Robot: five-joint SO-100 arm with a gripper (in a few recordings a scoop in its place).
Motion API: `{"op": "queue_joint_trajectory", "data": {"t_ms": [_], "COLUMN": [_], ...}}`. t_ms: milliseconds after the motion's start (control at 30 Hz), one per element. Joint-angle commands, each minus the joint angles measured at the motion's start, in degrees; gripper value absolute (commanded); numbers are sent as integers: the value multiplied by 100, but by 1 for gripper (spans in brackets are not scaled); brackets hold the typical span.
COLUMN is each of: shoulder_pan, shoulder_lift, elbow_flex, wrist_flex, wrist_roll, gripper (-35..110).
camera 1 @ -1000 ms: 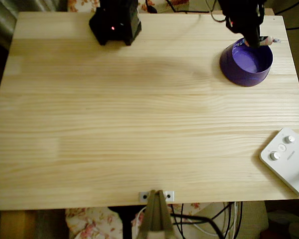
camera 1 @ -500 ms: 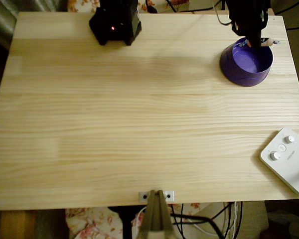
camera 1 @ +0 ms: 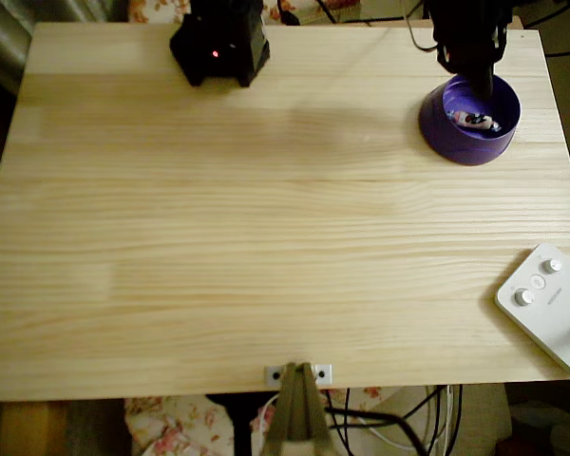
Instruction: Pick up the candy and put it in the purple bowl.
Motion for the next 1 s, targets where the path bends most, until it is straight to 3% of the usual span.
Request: {"op": "queue_joint_trajectory", "data": {"t_ms": [0,433,733,967], "shoulder_pan": [62,1538,3981,5396], "shoulder_lift": [756,2900,4623,5027], "elbow_flex": [-598,1107,2285,3050], "wrist_flex": [176,1160,1723,1960], "wrist_roll": [141,-1547,-782,492], "gripper": [0,-1,-1,-1]}}
